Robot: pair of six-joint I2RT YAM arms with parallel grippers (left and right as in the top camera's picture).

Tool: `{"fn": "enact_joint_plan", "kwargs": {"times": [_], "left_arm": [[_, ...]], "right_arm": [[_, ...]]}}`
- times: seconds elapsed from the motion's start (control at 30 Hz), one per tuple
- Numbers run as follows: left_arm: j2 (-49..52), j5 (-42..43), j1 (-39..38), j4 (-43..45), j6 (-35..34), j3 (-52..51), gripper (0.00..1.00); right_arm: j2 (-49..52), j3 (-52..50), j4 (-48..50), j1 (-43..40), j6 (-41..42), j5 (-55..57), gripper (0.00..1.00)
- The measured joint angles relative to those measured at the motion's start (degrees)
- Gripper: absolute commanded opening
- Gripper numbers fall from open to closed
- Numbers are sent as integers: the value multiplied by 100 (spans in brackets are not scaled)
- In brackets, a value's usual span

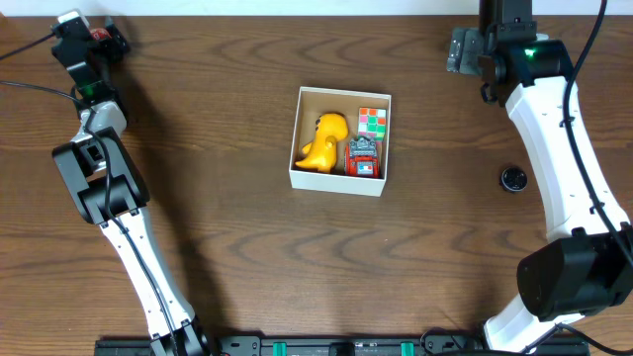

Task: Pack container

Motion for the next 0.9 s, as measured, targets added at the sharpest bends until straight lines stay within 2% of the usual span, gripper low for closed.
{"fn": "enact_joint_plan", "kwargs": {"times": [0.37, 0.4, 0.47, 0.5, 0.67, 0.8, 0.87, 0.9], "left_arm": [[0, 0, 0, -81, 83, 7, 97], [0, 0, 0, -109, 83, 7, 86], [0, -2, -2, -155, 70, 7, 44], [0, -2, -2, -162, 87, 7, 33], [0, 0, -2, -138, 120, 31, 34], [0, -2, -2, -238, 87, 55, 19], [-2, -2, -2, -264, 92, 96, 6], [-7, -7, -2, -284, 105, 114, 6]], "right_arm": [[0, 0, 0, 0, 0, 0, 99], [0, 0, 0, 0, 0, 0, 99], [0, 0, 0, 0, 0, 0, 99], [0, 0, 0, 0, 0, 0, 99], [0, 0, 0, 0, 0, 0, 99], [0, 0, 0, 0, 0, 0, 99], [0, 0, 0, 0, 0, -2, 99], [0, 0, 0, 0, 0, 0, 99]]}}
